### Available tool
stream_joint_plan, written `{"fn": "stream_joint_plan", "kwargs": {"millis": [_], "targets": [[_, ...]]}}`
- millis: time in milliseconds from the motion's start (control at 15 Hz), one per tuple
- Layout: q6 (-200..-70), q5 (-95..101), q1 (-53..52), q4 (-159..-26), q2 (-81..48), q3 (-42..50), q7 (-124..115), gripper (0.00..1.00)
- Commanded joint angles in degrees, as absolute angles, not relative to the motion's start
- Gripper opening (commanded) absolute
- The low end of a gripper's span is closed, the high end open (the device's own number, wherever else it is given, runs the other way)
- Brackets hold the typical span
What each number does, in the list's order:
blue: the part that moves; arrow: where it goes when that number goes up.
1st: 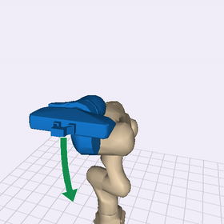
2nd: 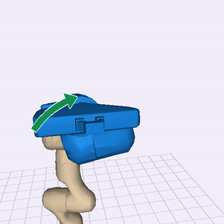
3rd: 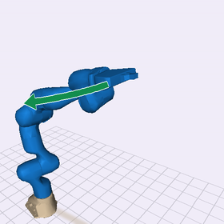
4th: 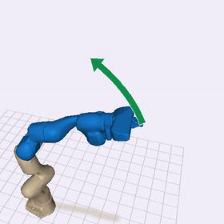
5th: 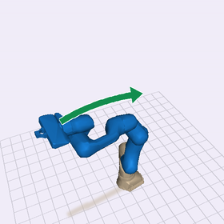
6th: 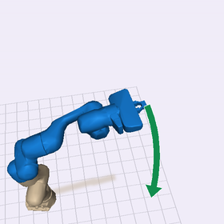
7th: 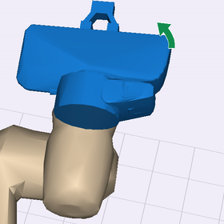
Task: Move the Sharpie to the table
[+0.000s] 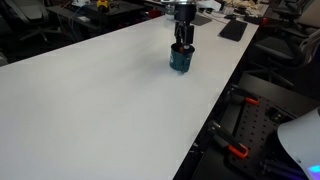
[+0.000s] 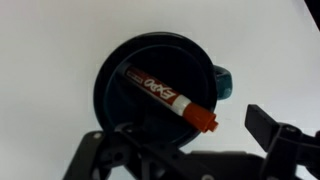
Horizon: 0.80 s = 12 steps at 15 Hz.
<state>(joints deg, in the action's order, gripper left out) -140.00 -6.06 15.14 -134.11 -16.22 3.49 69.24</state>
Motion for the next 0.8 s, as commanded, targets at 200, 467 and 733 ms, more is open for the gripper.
{"fn": "stream_joint_plan", "kwargs": {"millis": [200, 467, 733], "targets": [[-136.8, -6.8, 14.5, -134.8, -12.8, 3.7, 65.0, 0.84], [-135.8, -7.0, 14.5, -134.6, -12.4, 3.7, 64.1, 0.51], [-135.4, -7.2, 14.5, -134.6, -12.2, 3.7, 63.9, 0.38]]}}
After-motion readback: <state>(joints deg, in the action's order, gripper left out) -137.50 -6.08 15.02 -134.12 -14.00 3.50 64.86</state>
